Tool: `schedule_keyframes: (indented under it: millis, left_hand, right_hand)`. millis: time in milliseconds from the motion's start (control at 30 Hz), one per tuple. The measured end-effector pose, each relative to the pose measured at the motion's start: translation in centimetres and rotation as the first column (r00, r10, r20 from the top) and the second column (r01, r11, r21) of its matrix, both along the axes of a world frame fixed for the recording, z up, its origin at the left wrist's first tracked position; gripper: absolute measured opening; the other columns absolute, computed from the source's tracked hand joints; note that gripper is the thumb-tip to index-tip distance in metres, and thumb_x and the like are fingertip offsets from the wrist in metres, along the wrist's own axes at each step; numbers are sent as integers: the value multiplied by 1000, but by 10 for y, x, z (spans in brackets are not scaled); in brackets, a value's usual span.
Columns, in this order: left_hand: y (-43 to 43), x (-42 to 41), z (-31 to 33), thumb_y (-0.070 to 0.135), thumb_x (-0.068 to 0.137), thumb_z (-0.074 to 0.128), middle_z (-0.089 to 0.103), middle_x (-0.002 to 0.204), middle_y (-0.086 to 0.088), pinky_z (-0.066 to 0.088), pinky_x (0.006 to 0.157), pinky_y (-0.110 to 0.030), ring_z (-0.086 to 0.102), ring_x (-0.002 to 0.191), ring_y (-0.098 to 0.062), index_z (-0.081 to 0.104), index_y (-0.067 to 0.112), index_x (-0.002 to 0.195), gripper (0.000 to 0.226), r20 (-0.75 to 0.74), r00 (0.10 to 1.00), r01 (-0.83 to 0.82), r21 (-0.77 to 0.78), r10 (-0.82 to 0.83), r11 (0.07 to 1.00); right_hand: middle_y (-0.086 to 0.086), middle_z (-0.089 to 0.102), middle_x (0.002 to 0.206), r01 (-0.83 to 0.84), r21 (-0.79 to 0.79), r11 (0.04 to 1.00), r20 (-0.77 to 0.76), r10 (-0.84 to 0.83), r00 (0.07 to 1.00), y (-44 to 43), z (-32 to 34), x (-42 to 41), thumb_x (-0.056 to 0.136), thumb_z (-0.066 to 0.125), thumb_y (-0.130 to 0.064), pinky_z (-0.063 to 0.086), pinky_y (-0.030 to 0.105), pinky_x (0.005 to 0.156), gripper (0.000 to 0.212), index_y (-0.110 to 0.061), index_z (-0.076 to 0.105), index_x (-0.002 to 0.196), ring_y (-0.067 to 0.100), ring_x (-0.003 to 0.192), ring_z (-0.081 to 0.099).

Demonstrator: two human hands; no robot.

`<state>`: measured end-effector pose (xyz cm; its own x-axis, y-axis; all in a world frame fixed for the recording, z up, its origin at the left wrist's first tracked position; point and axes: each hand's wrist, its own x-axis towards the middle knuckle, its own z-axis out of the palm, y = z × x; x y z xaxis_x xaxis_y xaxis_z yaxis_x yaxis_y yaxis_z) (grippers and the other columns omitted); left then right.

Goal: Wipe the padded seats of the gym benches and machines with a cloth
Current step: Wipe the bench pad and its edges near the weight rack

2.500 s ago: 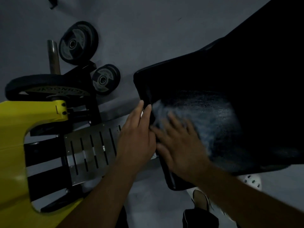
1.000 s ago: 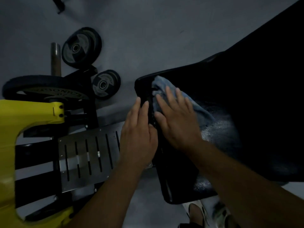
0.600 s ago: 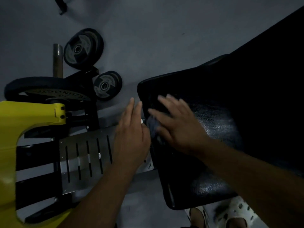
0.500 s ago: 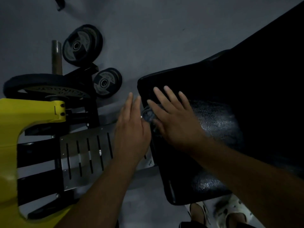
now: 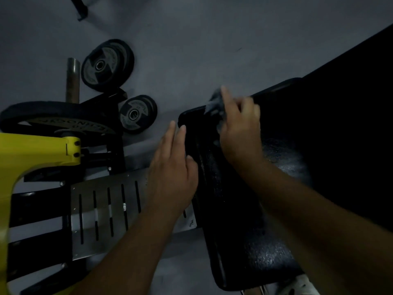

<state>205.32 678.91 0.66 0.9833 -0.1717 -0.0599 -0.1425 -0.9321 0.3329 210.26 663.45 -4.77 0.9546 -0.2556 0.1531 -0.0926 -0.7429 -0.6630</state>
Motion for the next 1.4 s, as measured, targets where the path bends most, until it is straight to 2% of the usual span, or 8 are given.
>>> schedule_keyframes:
  millis: [167,400,567,767,967,1167,1300,1400]
  left_hand:
    - [-15,7,-5,22,94,40,22,164,-7,29,118,-43,26,147,-25,33,12,153,60,1,999,36,20,-36,999]
    - [-23,15,-10,26,95,39,25,163,-6,27,118,-49,24,149,-26,37,14,151,57,20,992,120,75,-121,990]
    - [-30,20,-16,29,95,40,25,163,-5,21,121,-50,17,151,-25,39,14,150,57,15,981,192,113,-194,975]
    - [-41,17,-17,34,94,38,26,163,-6,5,123,-43,13,152,-25,41,15,149,58,-9,967,252,182,-254,950]
    - [-52,3,-15,33,95,31,27,162,-6,9,124,-46,16,152,-25,41,14,149,58,-22,967,254,199,-255,947]
    - [-63,-23,-16,23,93,43,31,160,-9,10,124,-45,19,150,-27,44,11,147,55,6,956,290,139,-294,947]
    - [-70,-43,-16,20,91,46,33,159,-10,13,123,-47,22,150,-28,47,10,145,55,11,949,313,118,-316,942]
    - [-73,-51,-14,21,92,45,32,159,-9,12,124,-47,21,150,-27,46,10,145,55,-9,945,326,113,-327,939]
  right_hand:
    - [1,39,157,-519,-187,834,-78,514,854,-1,6,-26,97,40,-36,33,39,104,53,-20,45,148,22,140,37]
    - [3,25,164,-93,-188,978,-244,46,969,-61,-33,-28,100,32,-44,22,49,118,57,-23,38,153,21,150,25]
    - [3,31,162,-396,-208,895,-234,347,908,-63,-23,-51,99,30,-49,22,50,117,60,-24,39,153,32,143,33]
    - [10,16,166,7,-115,993,-325,-44,945,-89,-38,-72,100,33,-49,20,49,122,71,-14,16,159,28,152,20]
    - [1,15,167,-427,-156,891,-287,372,883,-65,-20,-133,101,33,-50,16,48,123,65,-18,27,158,30,151,21]
    - [6,22,165,-43,-141,989,-381,-14,924,-78,-30,-195,103,29,-44,23,48,121,62,-11,29,156,29,152,19]
    - [8,27,163,10,-40,999,-350,-23,937,-35,-6,-251,102,35,-38,22,48,120,58,-8,36,152,37,146,30]
    - [6,31,162,-213,8,977,-267,207,941,-10,9,-243,104,41,-34,22,47,121,54,-9,40,151,34,144,34]
